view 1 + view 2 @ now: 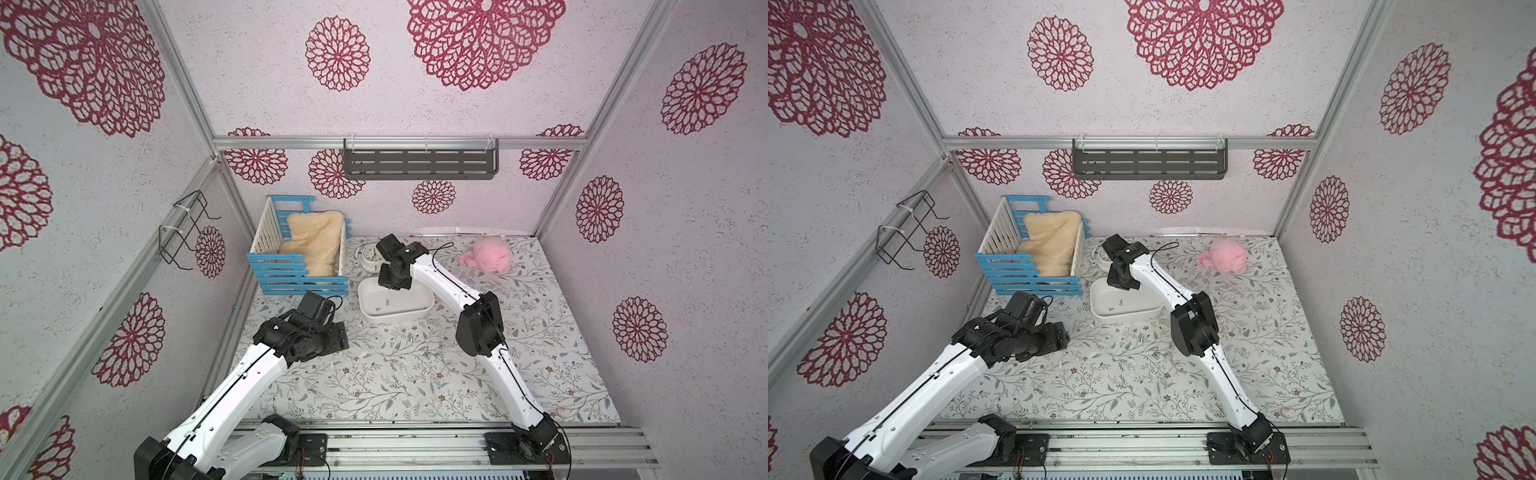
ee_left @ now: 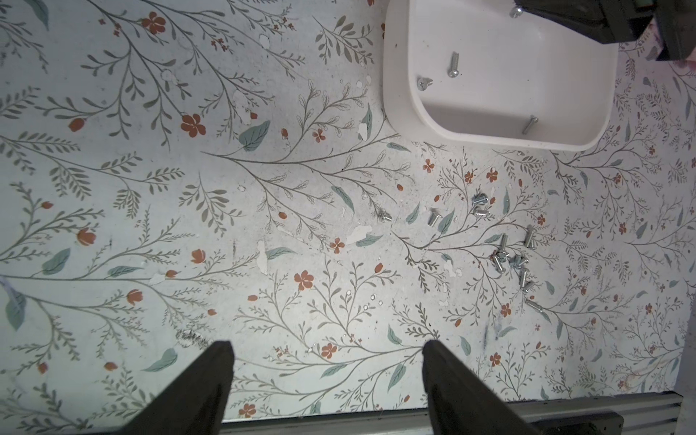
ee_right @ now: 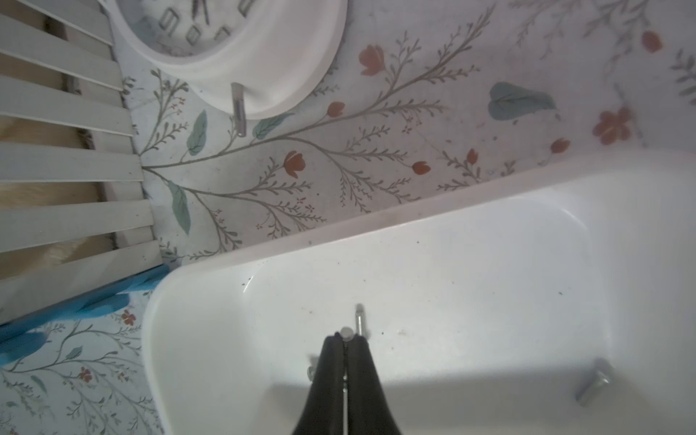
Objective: Put the screws on the desktop into the storage box
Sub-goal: Place the screw in the storage box.
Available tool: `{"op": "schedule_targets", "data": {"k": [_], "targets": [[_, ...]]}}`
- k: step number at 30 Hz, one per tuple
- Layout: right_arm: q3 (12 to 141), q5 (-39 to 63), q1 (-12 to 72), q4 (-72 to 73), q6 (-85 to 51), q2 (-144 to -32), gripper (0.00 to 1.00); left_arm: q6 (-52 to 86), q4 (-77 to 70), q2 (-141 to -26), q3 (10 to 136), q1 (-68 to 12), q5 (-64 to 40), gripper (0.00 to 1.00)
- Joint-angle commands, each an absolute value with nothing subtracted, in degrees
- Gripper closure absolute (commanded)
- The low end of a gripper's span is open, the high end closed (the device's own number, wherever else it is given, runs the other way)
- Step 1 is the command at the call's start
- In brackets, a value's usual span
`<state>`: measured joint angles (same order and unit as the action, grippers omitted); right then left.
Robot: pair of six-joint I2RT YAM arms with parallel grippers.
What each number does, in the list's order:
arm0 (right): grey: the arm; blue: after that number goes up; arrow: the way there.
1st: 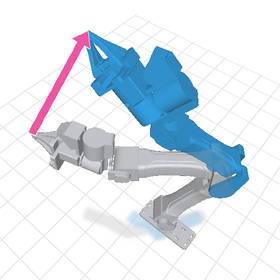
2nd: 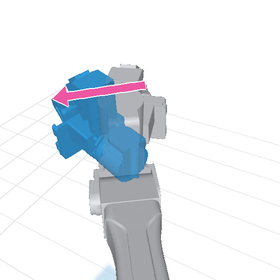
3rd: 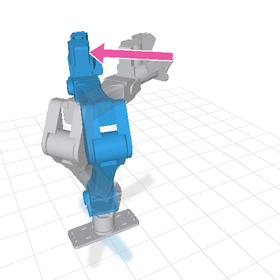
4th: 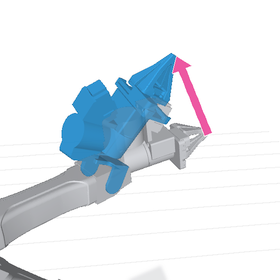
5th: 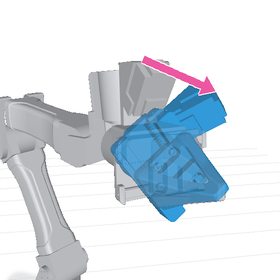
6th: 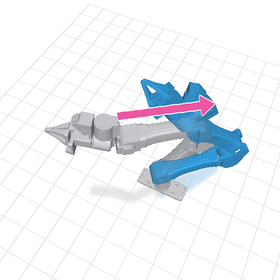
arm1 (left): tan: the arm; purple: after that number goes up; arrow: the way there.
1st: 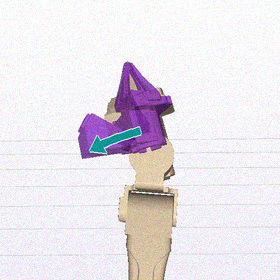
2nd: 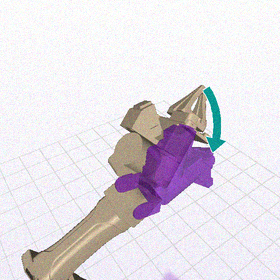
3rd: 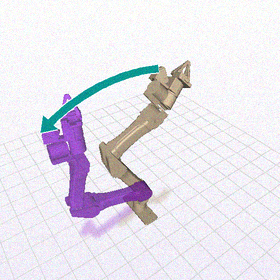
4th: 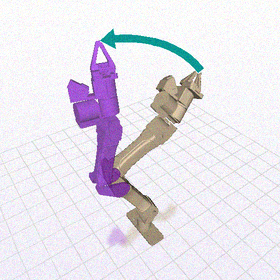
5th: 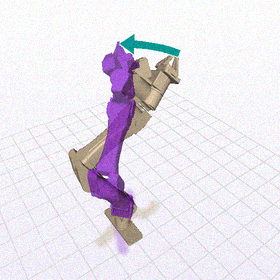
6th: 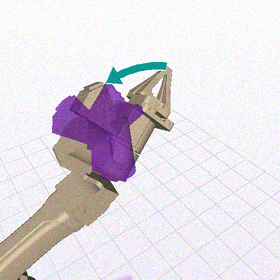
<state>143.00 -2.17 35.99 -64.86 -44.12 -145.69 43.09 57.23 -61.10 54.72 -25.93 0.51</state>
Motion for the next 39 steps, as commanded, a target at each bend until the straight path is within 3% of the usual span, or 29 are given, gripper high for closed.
{"op": "schedule_targets", "data": {"k": [1,10,17,27,31,39], "targets": [[145.1,-1.1,35.4,-68.4,-43.5,-146.7,1.00,41.9,58.5,-61.4,56.3,-25.6,1.2,0.16],[145.1,0.8,34.8,-67.3,-43.7,-149.1,1.00,40.7,58.4,-63.7,56.6,-25.6,1.8,0.15],[145.1,0.2,35.7,-67.2,-43.5,-144.5,0.75,39.9,58.4,-65.3,57.6,-25.6,2.5,0.15],[143.4,-8.3,41.3,-73.5,-40.9,-131.1,0.71,38.1,58.3,-68.4,59.3,-26.2,3.2,0.16],[133.5,-12.5,44.7,-71.9,-38.5,-124.3,0.71,38.0,58.0,-70.4,60.1,-27.7,3.4,0.17],[97.9,-11.8,46.7,-50.8,-38.9,-100.8,0.72,39.0,58.1,-74.0,62.4,-31.5,1.1,0.18]]}}
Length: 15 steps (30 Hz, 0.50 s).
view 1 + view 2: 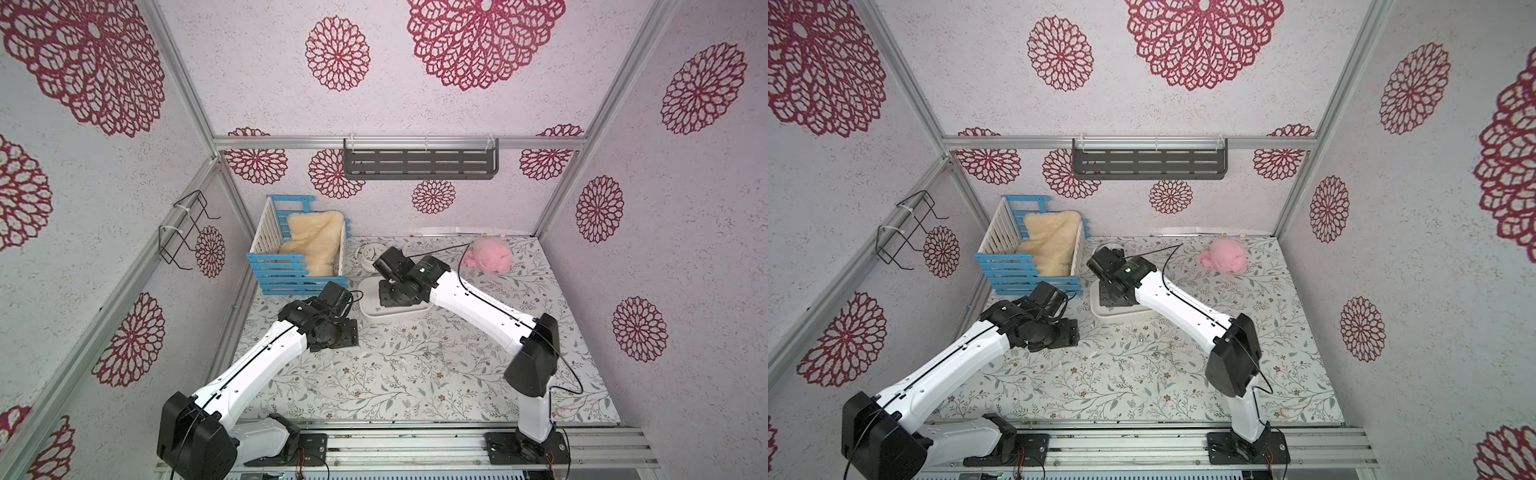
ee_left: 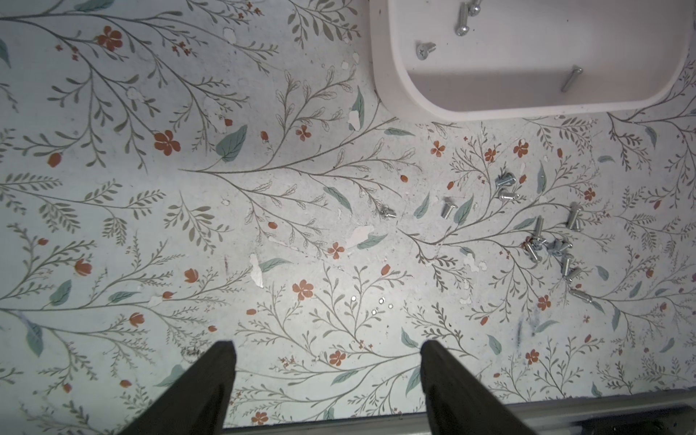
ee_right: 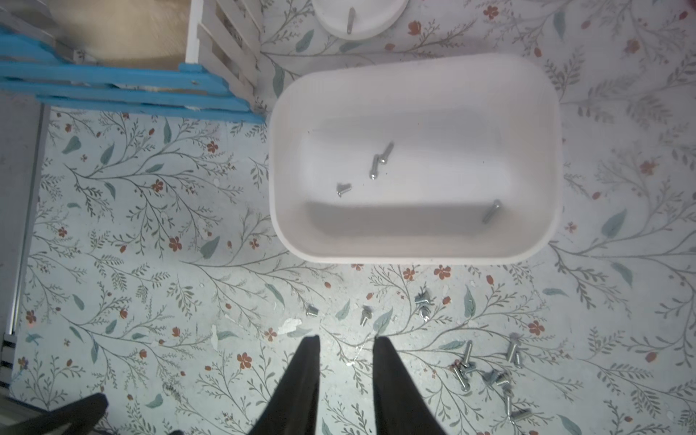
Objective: Put the screws on the desktop into the storage box
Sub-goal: Place the screw in the storage box, then pick up the screw from the center of the board.
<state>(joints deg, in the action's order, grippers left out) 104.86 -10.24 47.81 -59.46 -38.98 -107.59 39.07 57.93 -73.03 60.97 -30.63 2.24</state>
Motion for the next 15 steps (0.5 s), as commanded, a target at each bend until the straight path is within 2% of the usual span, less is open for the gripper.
{"op": "schedule_targets", "data": {"k": [1,7,15], "targets": [[94.8,-11.9,46.8,-49.6,-39.6,-98.4,0.72,38.3,58.1,-74.5,62.8,-31.7,0.9,0.18],[82.1,-14.1,46.8,-47.2,-44.0,-87.8,0.71,35.9,58.0,-79.4,64.1,-32.2,0.0,0.20],[78.0,-18.4,46.5,-50.0,-46.4,-82.8,0.71,35.1,53.9,-87.2,65.0,-34.4,0.7,0.26]]}}
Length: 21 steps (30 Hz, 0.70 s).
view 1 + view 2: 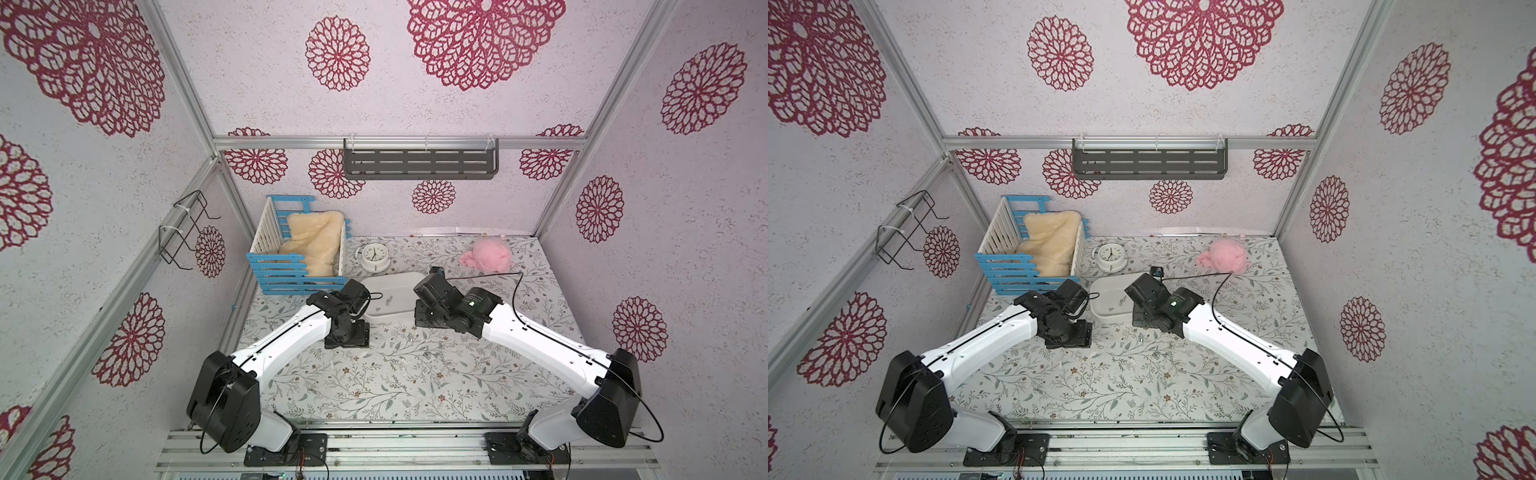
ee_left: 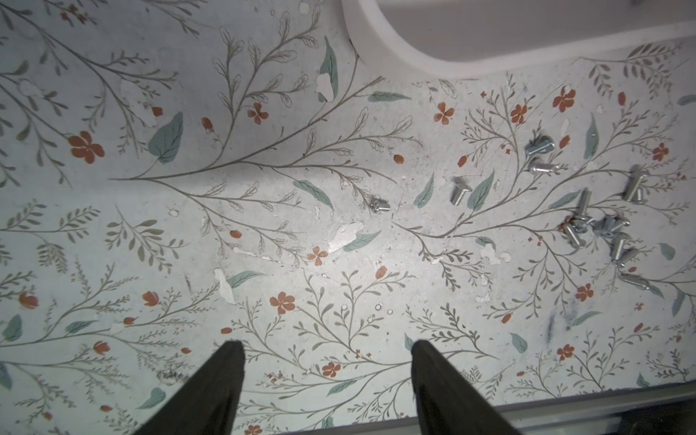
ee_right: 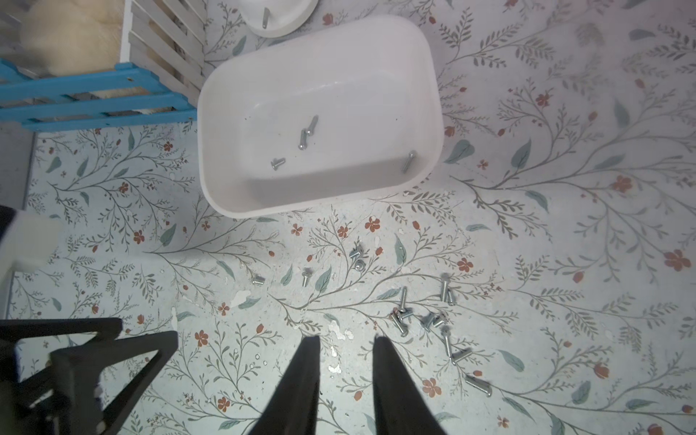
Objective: Put the screws on the desktop into the storage box
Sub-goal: Pick up the screw from the center of the board.
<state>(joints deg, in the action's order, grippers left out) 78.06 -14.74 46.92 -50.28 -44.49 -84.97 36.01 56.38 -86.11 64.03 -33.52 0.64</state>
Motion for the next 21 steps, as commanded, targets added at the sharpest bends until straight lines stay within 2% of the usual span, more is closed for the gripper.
{"op": "schedule_targets", "data": {"k": [1,12,16,21], "targets": [[77.9,-19.0,46.4,-50.5,-46.3,-82.3,0.71,35.2,53.4,-88.0,65.0,-34.7,0.6,0.27],[69.4,-20.0,44.5,-49.3,-47.3,-72.0,0.70,36.2,47.7,-97.0,66.0,-37.0,-0.3,0.37],[66.0,-19.2,43.0,-48.6,-47.6,-68.2,0.70,35.4,47.6,-99.9,68.3,-37.1,0.1,0.46],[63.8,-18.3,41.3,-48.4,-47.4,-66.3,0.70,35.1,47.7,-103.3,70.8,-37.2,0.0,0.51]]}}
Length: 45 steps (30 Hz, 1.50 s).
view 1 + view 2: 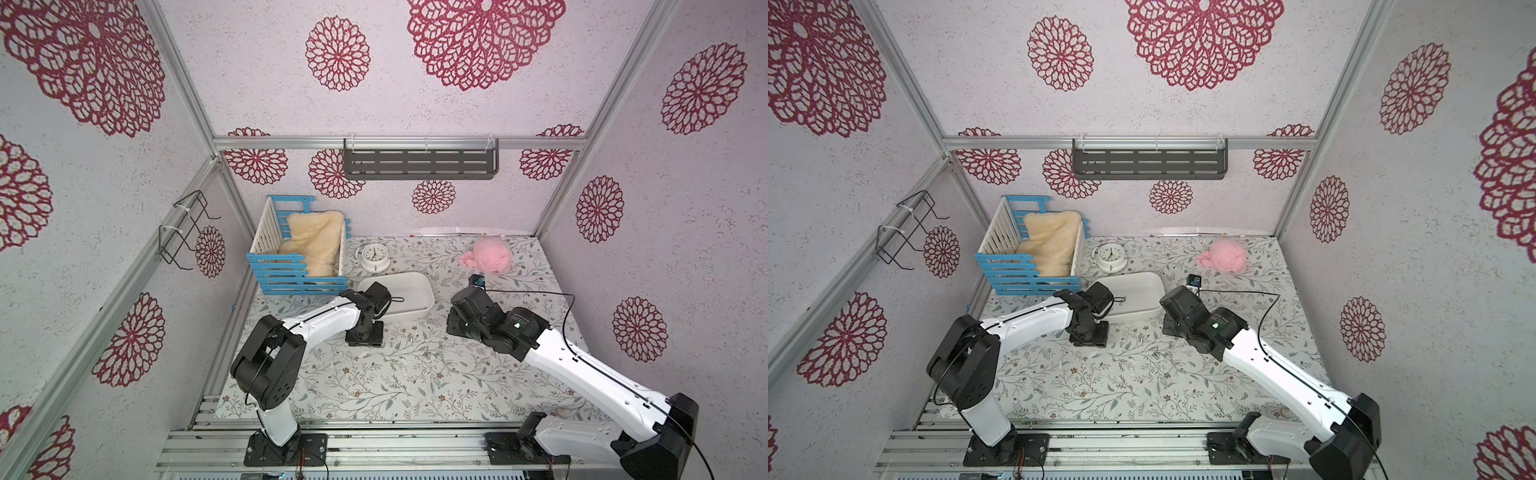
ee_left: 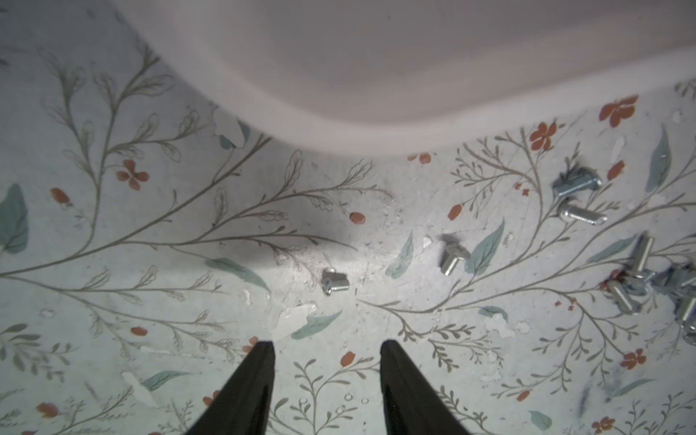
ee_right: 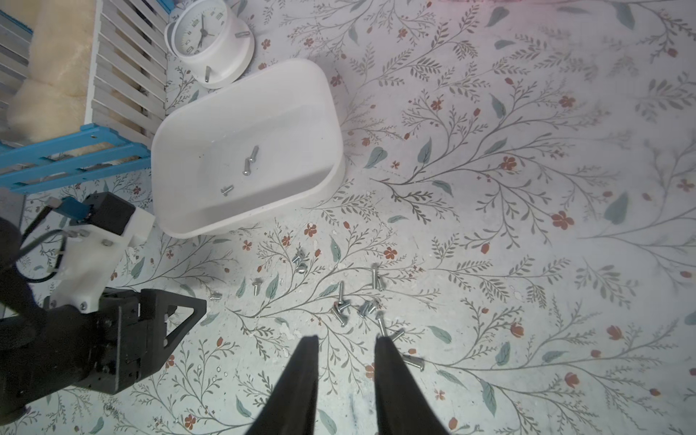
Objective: Put the screws on the desktop into the storage box
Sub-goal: Pick up the screw from the center of the board.
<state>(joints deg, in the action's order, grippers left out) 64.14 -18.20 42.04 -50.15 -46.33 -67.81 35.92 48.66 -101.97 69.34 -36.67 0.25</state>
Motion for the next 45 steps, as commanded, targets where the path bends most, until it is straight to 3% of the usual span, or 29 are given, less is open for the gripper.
{"op": "schedule_targets", "data": {"k": [1,27,45], "targets": [[63.4,-18.1,41.1,-48.4,-47.4,-66.0,0.70,34.9,47.6,-103.8,71.1,-37.3,0.0,0.51],[62.0,-15.2,40.0,-46.4,-47.5,-67.4,0.70,33.0,47.7,-111.2,72.5,-37.4,0.1,0.62],[60.5,-14.1,39.9,-45.8,-48.4,-66.7,0.70,34.0,47.9,-111.9,70.3,-38.3,-0.4,0.81]]}}
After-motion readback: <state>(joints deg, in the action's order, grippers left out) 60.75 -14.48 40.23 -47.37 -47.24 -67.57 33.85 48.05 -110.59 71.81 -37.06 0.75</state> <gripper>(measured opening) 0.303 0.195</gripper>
